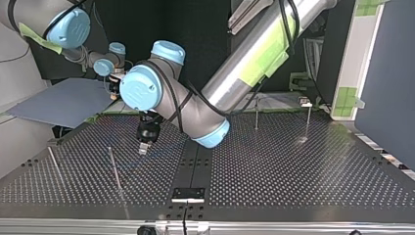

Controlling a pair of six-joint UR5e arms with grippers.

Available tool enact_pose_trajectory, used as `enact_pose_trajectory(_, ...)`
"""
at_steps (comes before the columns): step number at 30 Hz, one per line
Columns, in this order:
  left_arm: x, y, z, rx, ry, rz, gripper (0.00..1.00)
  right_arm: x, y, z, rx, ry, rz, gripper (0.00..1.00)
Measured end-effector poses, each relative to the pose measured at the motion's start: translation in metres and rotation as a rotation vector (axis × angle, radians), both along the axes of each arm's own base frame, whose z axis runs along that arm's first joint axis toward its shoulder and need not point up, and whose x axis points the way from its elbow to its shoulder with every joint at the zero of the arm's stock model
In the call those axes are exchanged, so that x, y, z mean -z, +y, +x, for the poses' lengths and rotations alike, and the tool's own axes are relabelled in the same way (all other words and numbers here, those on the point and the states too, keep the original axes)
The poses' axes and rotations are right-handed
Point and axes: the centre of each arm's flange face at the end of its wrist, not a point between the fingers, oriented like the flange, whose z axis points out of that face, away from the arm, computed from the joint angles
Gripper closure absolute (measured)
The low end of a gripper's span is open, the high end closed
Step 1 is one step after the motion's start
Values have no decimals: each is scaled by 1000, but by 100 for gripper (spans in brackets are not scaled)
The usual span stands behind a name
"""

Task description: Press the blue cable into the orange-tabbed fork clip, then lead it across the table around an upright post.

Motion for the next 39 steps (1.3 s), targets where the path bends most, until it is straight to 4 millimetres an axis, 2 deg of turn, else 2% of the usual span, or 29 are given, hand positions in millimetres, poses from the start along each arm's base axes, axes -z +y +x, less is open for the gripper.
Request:
enact_pose_trajectory(8,0,0,-1,0,4,5,2,0,0,0,-2,0,1,100)
enact_pose_trajectory(13,1,3,-11,1,16,43,2,0,0,0,-3,-1,1,100)
enact_pose_trajectory(24,-27,28,-27,-28,-37,-23,2,1,0,0,-6,0,2,100)
enact_pose_trajectory(33,-53,45,-48,-27,-75,-173,2,0,0,1,-8,-1,0,100)
enact_pose_trajectory(39,-67,56,-63,-25,-119,-213,2,0,0,1,-10,-2,-1,100)
